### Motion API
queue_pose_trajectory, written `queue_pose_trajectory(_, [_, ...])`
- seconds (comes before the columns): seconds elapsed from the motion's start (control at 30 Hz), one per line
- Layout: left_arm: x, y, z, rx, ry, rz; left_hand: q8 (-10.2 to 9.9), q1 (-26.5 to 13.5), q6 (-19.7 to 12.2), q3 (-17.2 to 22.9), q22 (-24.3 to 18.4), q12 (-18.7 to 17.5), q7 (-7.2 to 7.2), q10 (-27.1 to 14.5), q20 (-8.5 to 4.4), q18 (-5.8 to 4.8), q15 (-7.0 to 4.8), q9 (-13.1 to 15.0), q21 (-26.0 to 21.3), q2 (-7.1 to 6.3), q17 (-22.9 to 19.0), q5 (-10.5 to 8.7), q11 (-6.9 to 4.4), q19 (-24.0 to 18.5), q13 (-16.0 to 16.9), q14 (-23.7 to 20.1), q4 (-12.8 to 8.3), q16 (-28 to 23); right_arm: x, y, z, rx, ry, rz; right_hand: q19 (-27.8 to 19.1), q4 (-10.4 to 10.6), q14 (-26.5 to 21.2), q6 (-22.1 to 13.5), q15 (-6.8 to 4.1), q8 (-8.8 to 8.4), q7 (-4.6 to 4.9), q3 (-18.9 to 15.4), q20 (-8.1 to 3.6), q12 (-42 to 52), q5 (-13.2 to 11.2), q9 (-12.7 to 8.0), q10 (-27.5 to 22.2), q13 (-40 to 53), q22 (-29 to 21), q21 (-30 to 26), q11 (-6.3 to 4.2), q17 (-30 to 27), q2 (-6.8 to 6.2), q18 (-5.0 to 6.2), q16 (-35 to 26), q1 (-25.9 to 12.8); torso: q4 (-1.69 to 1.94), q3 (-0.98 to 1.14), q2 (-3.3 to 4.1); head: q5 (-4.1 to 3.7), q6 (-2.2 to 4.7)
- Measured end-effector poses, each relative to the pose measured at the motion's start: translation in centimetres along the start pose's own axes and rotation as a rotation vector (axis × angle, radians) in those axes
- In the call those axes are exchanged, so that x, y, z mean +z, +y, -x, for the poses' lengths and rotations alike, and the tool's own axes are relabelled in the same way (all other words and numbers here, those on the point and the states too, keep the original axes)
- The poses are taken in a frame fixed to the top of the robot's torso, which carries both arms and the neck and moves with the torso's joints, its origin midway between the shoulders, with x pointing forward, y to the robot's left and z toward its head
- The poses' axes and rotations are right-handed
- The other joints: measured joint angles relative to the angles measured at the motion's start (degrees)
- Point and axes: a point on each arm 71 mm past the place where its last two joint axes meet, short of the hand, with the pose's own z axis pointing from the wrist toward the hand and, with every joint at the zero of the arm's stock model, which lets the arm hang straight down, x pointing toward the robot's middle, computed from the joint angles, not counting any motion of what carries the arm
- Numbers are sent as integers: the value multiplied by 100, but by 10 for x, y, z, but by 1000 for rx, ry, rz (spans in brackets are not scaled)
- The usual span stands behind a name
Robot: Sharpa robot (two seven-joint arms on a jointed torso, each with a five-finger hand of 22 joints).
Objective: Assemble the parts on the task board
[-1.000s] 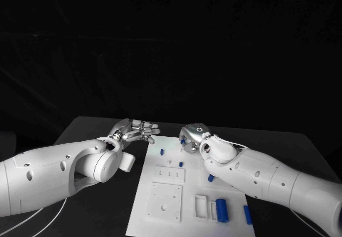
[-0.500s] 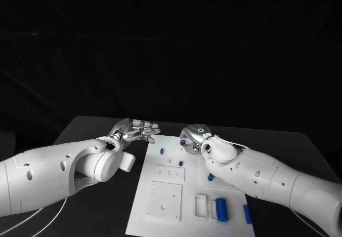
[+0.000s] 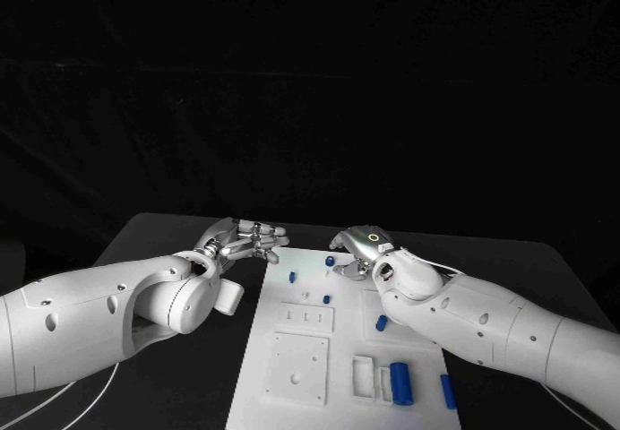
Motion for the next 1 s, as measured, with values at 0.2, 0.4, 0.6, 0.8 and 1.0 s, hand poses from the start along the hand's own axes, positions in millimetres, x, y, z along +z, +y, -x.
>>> queue_pose_trajectory(0.2, [0,0,1,1,-2,1,0,0,0,0,4,0,0,0,0,1,0,0,0,0,0,0,0,0,0,0,0,0,-15,-20,21,40,-43,-15,1,-262,25,147,-130,0,119,178,-109,0,116,0,771,7,30,-10,-183,3,93,1,0,-224,-21,10,0,-76,25])
queue_pose_trajectory(0.4, [-2,1,5,2,-9,2,0,0,0,0,14,0,0,0,0,1,0,0,0,0,0,0,0,0,0,0,0,0,-31,-54,44,58,-74,-60,-11,-435,16,248,-427,0,74,44,-407,563,542,10,2197,402,594,747,-634,141,55,-325,79,-267,-81,36,-1,-140,19])
queue_pose_trajectory(0.6, [-2,1,6,4,-10,1,0,0,0,0,20,0,0,22,0,1,0,0,0,0,1,0,-21,0,0,0,0,0,-39,-80,54,72,-58,-112,-8,-353,-90,177,-503,16,66,-882,-507,4629,772,13,778,4388,1625,1925,-660,986,138,-526,424,-242,-130,61,-1,-160,35])
queue_pose_trajectory(0.8, [-2,1,6,5,-10,1,0,0,0,0,20,0,0,22,0,1,0,0,1,0,1,0,-21,0,0,0,0,0,-41,-95,48,100,22,-159,7,-186,-49,41,-460,16,92,-1078,-461,6125,888,13,1114,6030,2191,2586,-600,2200,171,-526,756,-246,-136,72,10,-197,28])
queue_pose_trajectory(1.0, [-1,1,7,7,-11,1,0,0,0,0,20,0,0,22,0,1,0,0,1,0,1,0,-21,0,0,0,0,0,-40,-101,41,121,90,-185,1,-78,-9,13,-420,16,106,-1113,-452,6461,888,13,1291,6435,2200,2674,-585,2669,194,-526,799,-224,-137,81,16,-224,21])
